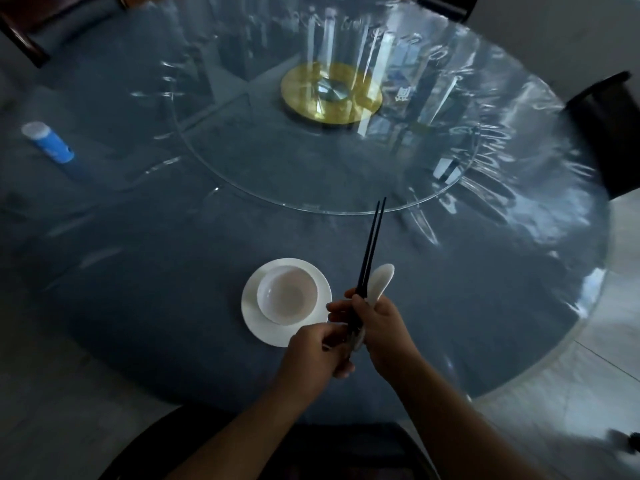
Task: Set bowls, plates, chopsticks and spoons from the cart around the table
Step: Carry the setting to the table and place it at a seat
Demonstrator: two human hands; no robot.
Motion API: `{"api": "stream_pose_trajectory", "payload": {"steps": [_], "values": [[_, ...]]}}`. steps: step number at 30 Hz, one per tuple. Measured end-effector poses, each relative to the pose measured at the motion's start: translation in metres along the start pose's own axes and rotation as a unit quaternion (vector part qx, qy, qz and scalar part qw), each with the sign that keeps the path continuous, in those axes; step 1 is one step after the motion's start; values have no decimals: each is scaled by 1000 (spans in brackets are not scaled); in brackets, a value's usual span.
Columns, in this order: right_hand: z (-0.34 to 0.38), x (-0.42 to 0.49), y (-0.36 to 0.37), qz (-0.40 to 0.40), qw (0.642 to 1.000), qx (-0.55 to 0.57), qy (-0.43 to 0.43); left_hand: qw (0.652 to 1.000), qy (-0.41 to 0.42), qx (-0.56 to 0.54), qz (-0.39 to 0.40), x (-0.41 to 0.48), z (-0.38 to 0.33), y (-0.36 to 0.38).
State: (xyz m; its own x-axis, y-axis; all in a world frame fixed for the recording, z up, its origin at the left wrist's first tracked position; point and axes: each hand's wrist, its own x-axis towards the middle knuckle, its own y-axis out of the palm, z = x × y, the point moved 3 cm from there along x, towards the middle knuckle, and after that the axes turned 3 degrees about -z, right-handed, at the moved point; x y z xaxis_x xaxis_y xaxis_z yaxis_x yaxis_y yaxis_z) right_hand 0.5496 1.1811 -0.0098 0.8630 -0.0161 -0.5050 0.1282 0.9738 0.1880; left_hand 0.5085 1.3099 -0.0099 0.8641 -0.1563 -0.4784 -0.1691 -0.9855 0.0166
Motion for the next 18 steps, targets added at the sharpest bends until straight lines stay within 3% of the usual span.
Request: {"api": "stream_pose_trajectory", "payload": {"steps": [11,18], "values": [[-16,13,10,26,997,-40,59,999,-27,14,-45,10,20,-17],[-2,68,2,-79,980,-180,39,997,-71,-7,-25,4,39,-22]]}}
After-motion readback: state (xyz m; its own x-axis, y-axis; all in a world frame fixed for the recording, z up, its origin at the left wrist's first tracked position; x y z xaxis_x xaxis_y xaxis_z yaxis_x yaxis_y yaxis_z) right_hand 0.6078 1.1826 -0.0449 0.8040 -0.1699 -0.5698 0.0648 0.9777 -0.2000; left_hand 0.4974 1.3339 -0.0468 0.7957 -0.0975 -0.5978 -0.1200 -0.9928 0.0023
